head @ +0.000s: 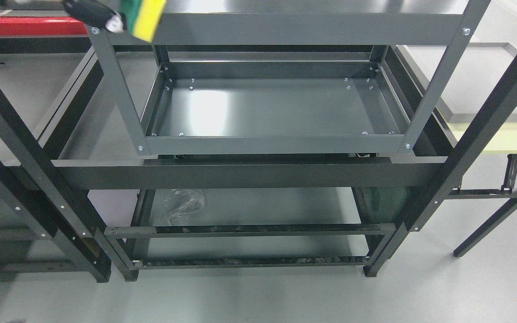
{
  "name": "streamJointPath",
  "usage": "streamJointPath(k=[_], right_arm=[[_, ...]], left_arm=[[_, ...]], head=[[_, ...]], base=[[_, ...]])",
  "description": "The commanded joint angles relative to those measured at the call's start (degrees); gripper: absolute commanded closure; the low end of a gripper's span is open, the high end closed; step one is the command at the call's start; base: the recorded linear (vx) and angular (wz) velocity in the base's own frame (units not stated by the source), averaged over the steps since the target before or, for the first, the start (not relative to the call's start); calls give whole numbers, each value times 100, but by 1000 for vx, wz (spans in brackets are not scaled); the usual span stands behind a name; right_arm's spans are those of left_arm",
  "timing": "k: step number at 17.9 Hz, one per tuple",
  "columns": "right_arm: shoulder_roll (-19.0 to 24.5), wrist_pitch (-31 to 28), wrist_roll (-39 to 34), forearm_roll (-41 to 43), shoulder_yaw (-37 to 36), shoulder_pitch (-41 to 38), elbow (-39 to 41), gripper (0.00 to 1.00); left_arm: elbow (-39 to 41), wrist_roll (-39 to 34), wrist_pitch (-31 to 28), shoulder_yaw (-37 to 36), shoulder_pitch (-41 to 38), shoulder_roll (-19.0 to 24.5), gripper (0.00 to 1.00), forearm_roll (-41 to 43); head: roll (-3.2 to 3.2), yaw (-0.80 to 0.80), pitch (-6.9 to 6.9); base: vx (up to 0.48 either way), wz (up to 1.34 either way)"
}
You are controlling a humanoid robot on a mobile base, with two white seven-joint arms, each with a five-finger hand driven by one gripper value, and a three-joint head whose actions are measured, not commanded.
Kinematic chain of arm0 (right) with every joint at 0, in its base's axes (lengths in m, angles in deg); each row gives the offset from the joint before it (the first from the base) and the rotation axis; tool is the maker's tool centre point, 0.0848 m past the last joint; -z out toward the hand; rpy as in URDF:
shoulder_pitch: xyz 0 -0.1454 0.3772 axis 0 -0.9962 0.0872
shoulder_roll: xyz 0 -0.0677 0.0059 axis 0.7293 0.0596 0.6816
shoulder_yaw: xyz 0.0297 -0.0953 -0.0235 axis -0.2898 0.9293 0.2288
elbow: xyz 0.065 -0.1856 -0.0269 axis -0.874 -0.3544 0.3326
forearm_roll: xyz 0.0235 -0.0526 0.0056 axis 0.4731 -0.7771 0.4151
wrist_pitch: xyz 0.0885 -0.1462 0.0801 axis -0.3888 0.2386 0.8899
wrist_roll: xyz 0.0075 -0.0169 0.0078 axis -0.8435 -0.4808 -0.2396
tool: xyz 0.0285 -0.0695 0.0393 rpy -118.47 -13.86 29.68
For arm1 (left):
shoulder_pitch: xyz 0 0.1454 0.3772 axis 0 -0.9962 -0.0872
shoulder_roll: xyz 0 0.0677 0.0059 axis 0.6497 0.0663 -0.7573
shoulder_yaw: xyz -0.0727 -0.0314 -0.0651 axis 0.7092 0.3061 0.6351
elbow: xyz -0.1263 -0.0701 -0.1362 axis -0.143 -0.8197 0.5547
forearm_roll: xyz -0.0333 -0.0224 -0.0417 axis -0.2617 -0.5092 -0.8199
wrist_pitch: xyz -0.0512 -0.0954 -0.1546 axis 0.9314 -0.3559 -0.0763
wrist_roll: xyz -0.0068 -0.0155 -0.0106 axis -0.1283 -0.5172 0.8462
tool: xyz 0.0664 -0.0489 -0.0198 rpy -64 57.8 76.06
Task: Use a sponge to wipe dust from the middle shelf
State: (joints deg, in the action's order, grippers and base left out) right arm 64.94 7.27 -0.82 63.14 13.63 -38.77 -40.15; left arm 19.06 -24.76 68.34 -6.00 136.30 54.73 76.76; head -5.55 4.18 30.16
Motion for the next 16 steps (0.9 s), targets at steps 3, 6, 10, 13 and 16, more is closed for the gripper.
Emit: streamJointPath(k=[3,6,10,13,16], right_arm=[[-100,-414,5,0,0,0,100,0],[-100,-423,5,0,0,9,100,0],[-100,-414,5,0,0,0,100,0],[-100,-414,5,0,0,0,100,0],[-100,-423,5,0,0,0,100,0]], left_arm=[[648,-159,4,644,-2366,-2145,97,-1304],[702,-361,4,1714,-4019,-3016,99,-1216],[702,-379,4,3279,-5033,-3261,99,-838],[711,-519,4,4211,-5210,-3020,100,-776],[711,-712,4,5142,-5219,-2405,100,-697]], head=[[0,0,0],[0,0,0],[0,0,0],[0,0,0],[0,0,0]], base=[[0,0],[0,0],[0,0],[0,0],[0,0]])
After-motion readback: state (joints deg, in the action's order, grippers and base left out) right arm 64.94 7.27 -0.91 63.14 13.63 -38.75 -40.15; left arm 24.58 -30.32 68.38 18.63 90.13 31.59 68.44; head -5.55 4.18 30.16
